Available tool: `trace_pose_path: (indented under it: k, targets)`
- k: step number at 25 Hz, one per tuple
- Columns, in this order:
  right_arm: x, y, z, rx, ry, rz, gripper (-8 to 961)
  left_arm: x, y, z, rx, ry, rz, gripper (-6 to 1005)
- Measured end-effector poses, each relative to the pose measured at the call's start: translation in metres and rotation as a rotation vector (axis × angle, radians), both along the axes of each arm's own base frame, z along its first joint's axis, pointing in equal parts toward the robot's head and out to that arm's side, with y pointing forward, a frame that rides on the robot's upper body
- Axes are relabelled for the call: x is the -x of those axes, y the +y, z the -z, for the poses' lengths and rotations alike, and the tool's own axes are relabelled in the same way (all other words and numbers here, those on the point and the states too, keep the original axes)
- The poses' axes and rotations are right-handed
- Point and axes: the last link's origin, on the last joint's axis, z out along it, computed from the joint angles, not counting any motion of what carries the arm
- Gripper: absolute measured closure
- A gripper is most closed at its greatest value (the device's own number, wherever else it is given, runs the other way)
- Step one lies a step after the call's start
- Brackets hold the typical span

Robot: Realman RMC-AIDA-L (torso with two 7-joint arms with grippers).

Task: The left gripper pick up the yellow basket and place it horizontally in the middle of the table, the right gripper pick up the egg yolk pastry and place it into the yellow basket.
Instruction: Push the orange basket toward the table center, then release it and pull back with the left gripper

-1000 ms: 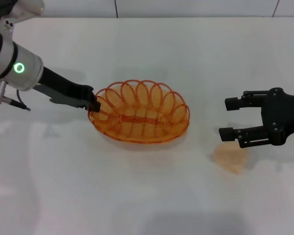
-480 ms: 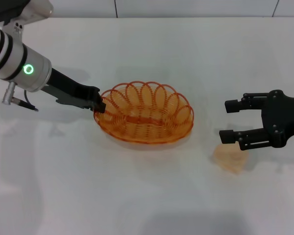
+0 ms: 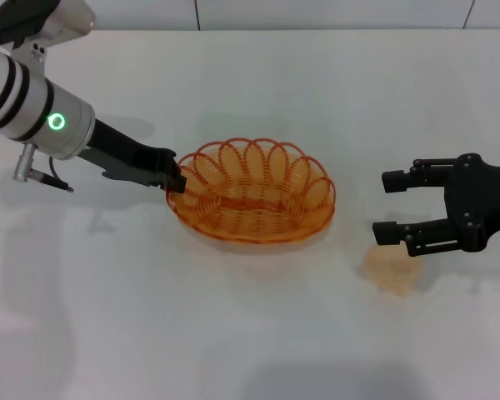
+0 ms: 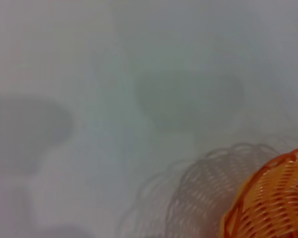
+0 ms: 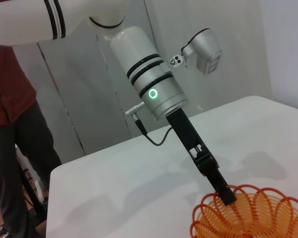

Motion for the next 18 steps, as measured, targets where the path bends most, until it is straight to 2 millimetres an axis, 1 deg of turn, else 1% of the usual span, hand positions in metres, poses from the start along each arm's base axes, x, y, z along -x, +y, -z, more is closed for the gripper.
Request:
trace_pose_path:
  k: [15,18]
  targets:
    - [0.0002,0.0010,-0.0001,-0.005,-0.002,-0.001,223,-0.0029,-0.0029,0.0046,0.030,0.008,0.019,914]
    - [-0.0001,0.0014,-0.0008,-0.008,-0.002,0.001,224,-0.0035,-0.0034,0.0049,0.037,0.008,0.025,874]
